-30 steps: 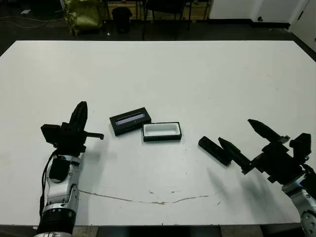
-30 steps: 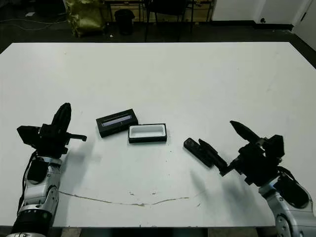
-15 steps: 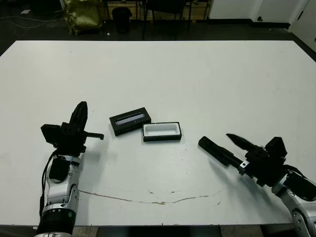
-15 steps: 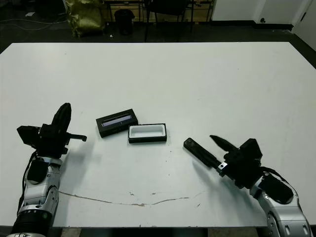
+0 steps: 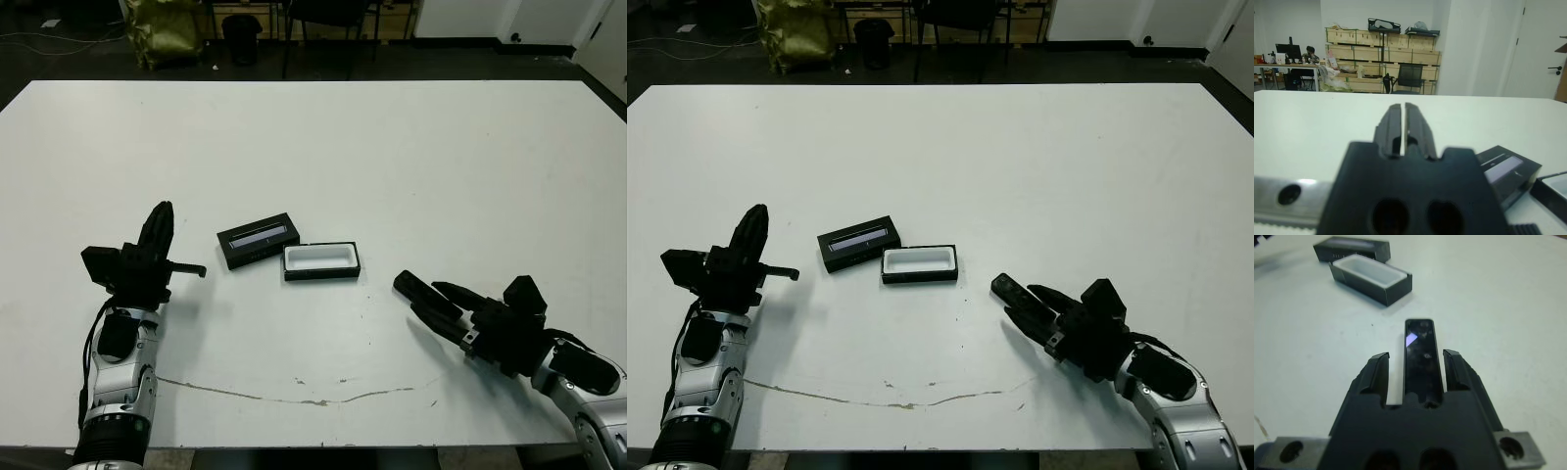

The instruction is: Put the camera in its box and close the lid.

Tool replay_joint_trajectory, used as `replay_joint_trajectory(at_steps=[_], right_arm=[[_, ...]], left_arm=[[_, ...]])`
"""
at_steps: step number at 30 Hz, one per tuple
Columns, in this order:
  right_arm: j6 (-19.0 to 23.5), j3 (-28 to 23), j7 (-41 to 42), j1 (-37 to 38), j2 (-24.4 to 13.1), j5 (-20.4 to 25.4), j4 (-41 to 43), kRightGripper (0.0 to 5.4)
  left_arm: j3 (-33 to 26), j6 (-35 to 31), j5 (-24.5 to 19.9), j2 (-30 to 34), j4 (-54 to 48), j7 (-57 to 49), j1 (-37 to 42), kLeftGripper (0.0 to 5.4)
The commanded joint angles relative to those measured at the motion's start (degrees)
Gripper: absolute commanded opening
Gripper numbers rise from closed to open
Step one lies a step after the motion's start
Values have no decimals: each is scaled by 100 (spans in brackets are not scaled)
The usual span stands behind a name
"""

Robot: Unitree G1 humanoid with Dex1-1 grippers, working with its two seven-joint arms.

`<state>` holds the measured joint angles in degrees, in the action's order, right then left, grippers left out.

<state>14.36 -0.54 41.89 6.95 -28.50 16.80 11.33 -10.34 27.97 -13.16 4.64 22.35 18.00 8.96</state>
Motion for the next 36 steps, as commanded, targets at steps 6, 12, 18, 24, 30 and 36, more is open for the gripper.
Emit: replay_joint_trajectory(at_steps=[6, 12, 18, 24, 30, 36], right_arm=[[131, 138, 148, -159, -308, -232, -438, 258], [-505, 351, 296, -467, -287, -553, -1582, 154], [-1007, 540, 85, -555, -241, -872, -2114, 72], [-1283, 590, -13, -538, -297, -963, -2135, 72], [-1370, 407, 329, -662, -306, -517, -2114, 72], [-612, 44, 251, -1037, -505, -193, -1217, 69]], left_arm=[[-2, 100, 28, 19, 263, 31, -106, 0], [-12, 28, 15, 7, 217, -4, -119, 0], [-5, -51, -51, 6, 165, 22, -129, 0], [-5, -13, -8, 11, 176, -16, -128, 0], [0, 25, -9, 25, 207, 9, -120, 0], [7, -20, -13, 21, 182, 3, -128, 0]])
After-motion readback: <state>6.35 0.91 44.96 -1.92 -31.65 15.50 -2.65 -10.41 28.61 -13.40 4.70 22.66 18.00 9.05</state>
